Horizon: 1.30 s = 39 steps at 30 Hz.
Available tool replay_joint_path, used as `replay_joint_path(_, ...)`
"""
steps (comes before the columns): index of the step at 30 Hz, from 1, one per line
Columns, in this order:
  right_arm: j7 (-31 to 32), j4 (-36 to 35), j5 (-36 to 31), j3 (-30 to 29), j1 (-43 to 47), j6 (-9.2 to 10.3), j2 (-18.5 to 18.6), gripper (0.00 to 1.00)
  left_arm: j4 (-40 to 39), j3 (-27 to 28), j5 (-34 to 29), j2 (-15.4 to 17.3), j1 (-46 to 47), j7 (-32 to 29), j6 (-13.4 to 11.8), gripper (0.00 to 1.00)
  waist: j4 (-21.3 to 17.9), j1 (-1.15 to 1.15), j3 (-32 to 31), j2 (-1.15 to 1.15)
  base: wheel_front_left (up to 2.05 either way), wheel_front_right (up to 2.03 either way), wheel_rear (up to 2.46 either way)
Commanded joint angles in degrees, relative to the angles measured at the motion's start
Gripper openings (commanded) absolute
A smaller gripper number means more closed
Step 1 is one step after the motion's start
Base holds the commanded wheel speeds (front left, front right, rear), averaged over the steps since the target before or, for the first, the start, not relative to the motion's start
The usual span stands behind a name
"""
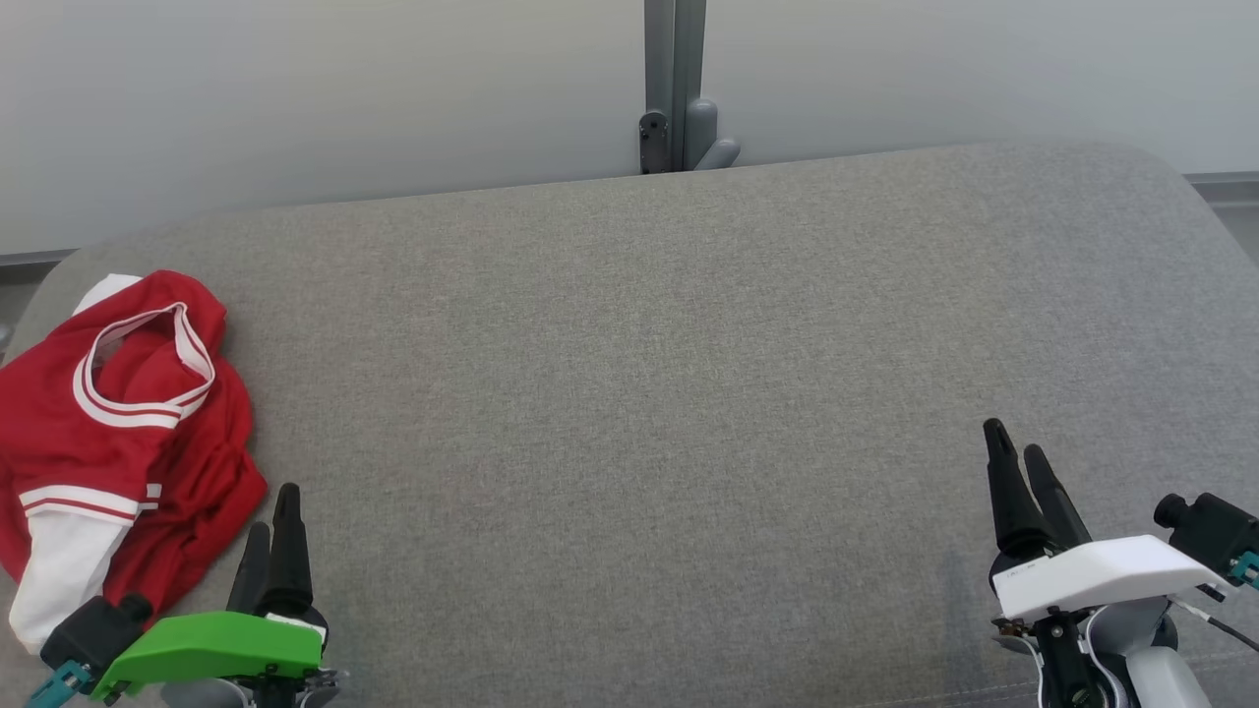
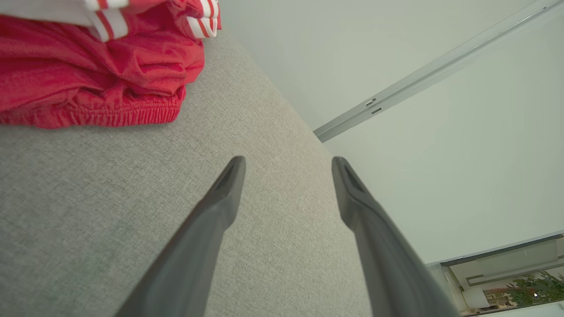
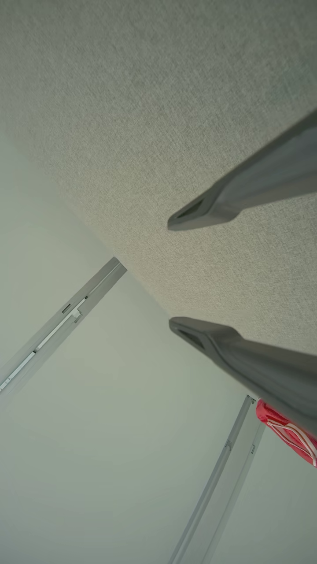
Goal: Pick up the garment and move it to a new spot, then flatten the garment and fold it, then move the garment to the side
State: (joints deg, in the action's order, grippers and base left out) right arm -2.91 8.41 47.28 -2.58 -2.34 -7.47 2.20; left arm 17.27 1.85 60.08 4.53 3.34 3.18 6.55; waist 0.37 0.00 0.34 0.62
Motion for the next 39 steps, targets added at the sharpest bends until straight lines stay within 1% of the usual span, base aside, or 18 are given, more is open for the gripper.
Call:
replay_joint_path(1, -0.53, -1.11, -1.81, 0.21, -0.22, -0.01, 0.49, 1.00, -0.60, -0.02, -1.51, 0.82, 1.30, 0.50, 0.11, 1.00, 0.00, 0.00, -0.01, -0.20, 0.00, 0.00, 0.00)
replay_joint_path(11, -2.49, -0.58, -13.02, 1.81, 0.21, -0.02, 0.97, 1.00, -1.71, -0.54, -14.40, 2.10, 0.08, 2.34, -0.23, 1.00, 0.11, 0.00, -0.14, -0.25, 0.00, 0.00, 0.00)
replay_joint_path(20, -4.02, 0.32, -20.79, 2.28, 0.82, -0.02, 1.07, 1.00, -1.98, -0.67, -21.95, 2.45, -0.81, 3.90, 0.13, 1.00, 0.15, 0.00, -0.41, -0.29, 0.00, 0.00, 0.00)
replay_joint_path(21, -4.38, 0.52, -22.41, 2.38, 0.97, -0.02, 1.14, 1.00, -1.97, -0.64, -23.51, 2.52, -1.08, 4.21, 0.21, 1.00, 0.14, 0.00, -0.47, -0.30, 0.00, 0.00, 0.00)
replay_joint_path(39, -7.08, 1.26, -34.04, 2.80, 1.89, -0.02, 1.08, 1.00, -1.69, -0.86, -34.53, 3.14, -1.93, 6.88, 0.77, 1.00, 0.26, 0.00, -0.49, -0.39, 0.00, 0.00, 0.00)
